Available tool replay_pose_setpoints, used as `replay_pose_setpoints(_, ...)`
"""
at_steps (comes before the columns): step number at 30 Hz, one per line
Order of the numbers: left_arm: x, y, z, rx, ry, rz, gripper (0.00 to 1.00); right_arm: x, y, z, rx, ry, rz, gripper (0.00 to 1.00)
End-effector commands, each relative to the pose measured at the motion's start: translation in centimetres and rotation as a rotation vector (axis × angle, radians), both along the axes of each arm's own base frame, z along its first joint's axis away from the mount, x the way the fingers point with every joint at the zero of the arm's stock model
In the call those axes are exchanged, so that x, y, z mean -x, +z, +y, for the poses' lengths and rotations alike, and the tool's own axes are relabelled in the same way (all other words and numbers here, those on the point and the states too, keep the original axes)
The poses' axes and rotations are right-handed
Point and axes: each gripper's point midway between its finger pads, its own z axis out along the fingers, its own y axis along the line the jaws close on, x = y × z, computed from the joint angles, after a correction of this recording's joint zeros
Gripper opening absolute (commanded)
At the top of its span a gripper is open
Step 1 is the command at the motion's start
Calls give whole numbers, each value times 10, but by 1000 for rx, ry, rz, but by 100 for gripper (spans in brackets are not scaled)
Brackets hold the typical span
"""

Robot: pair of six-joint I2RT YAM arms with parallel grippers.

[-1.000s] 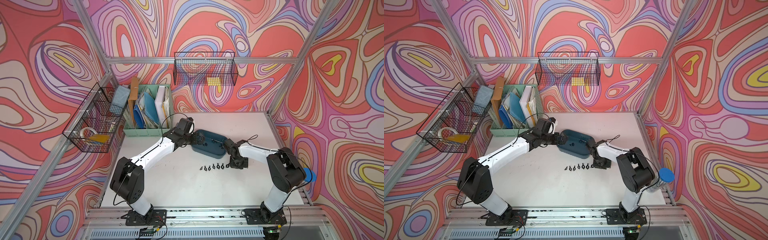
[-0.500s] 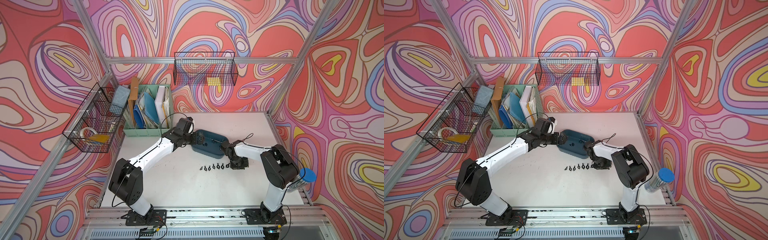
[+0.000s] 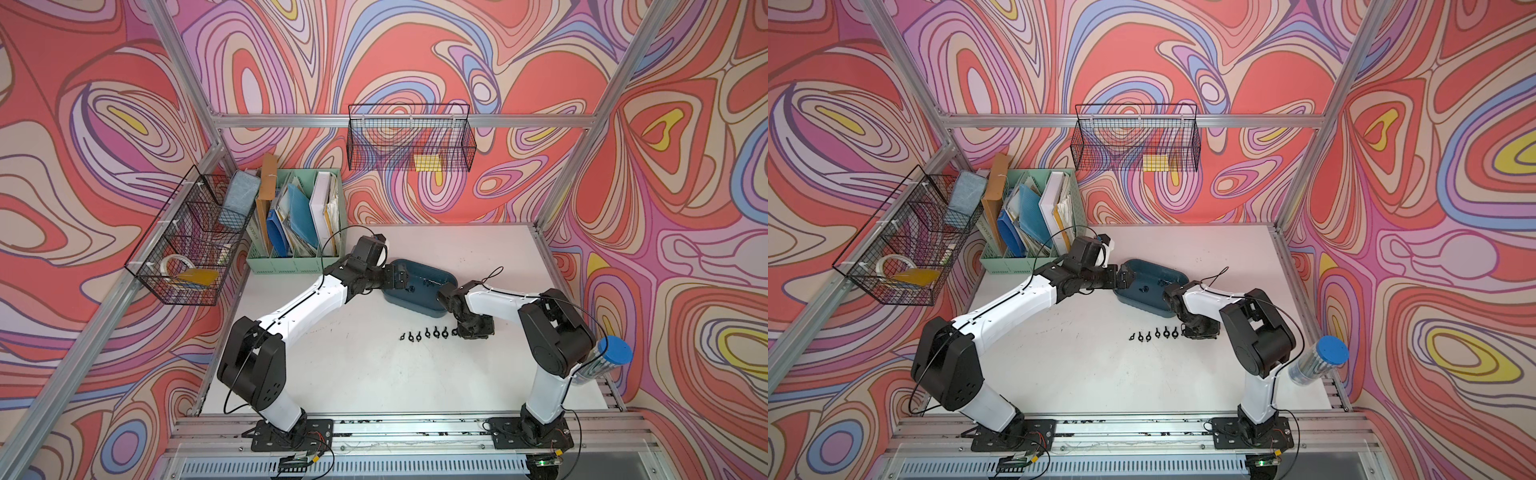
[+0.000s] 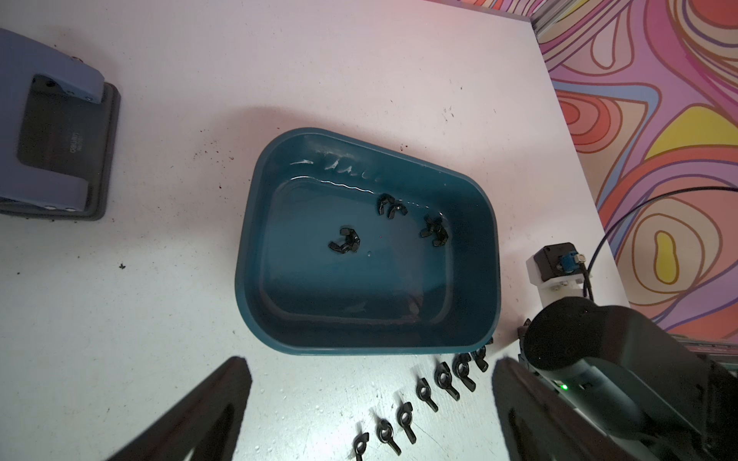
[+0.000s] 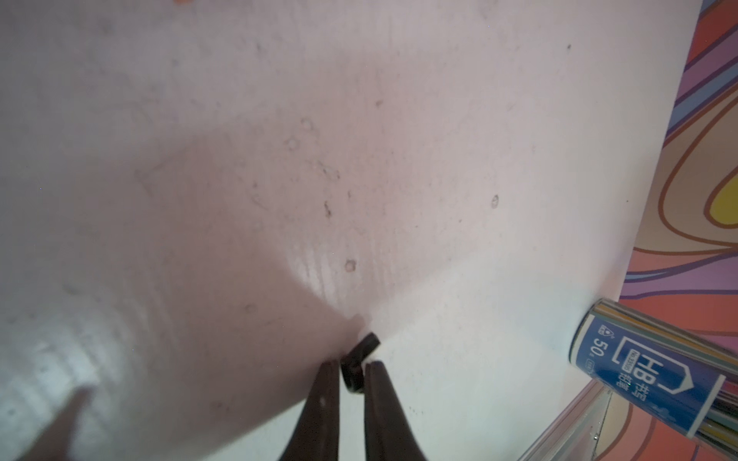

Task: Take out the wing nut from the storage box
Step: Place the wing nut at the center of the board.

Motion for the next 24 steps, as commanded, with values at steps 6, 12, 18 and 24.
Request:
replay_pose_setpoints(6,3,6,4,9,6,-7,99,2,-26,26,-108,-26,26,20)
replay_pose_setpoints(12,2,6,4,8,7,-9,99,0,-12,25,-119,-29,-12,22)
replay_pose_setpoints(18,3,5,4,12,4,-5,99,-4,-6,34,-173,-38,-40,22)
replay_pose_setpoints(24,5,7,6,8,6,-10,99,0,-12,32,-167,-43,-28,15)
